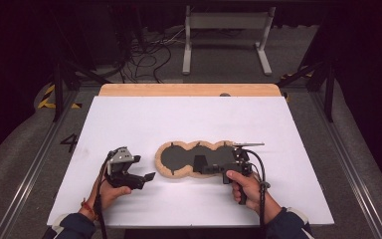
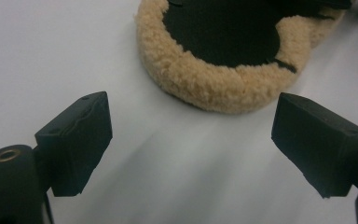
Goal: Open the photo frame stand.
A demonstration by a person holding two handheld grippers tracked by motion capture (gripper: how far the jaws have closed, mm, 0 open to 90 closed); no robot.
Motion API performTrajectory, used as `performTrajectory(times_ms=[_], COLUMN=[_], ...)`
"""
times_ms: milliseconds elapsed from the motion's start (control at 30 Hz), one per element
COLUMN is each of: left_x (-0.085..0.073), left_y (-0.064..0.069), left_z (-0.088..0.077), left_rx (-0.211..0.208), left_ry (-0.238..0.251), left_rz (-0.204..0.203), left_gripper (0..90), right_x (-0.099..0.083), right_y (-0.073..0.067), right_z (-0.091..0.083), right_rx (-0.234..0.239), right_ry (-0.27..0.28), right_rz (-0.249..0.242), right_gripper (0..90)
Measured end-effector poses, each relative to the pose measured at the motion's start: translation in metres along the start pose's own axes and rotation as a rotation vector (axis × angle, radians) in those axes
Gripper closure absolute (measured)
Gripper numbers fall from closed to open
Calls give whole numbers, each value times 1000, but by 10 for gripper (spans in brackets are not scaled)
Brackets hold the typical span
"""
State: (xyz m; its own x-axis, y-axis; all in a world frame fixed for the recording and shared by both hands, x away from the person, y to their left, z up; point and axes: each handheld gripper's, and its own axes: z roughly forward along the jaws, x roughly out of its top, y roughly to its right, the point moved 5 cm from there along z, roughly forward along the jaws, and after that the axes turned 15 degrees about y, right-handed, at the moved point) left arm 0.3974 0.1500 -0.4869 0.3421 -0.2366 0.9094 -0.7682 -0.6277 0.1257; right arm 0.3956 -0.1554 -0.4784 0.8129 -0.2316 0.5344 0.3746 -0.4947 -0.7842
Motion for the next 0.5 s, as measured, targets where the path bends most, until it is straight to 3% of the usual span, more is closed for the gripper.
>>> performTrajectory(times_ms=[33, 200, 333, 400, 500], left_x=[1, 4, 5, 8, 9], left_y=[0, -5, -6, -9, -12], left_z=[4, 23, 31, 35, 40], left_rx=[-2, -28, -52, -61, -80], left_ry=[-2, -28, -37, -25, -34], left_rz=[-18, -24, -66, -109, -132], left_gripper=[128, 130, 112, 111, 110], right_x=[0, 0, -1, -1, -1], right_y=[1, 0, 1, 1, 3], right_z=[2, 9, 10, 11, 10], right_rx=[1, 15, 16, 20, 35], right_ry=[6, 14, 21, 21, 17], right_rz=[10, 35, 50, 49, 45], right_gripper=[645, 625, 626, 628, 635])
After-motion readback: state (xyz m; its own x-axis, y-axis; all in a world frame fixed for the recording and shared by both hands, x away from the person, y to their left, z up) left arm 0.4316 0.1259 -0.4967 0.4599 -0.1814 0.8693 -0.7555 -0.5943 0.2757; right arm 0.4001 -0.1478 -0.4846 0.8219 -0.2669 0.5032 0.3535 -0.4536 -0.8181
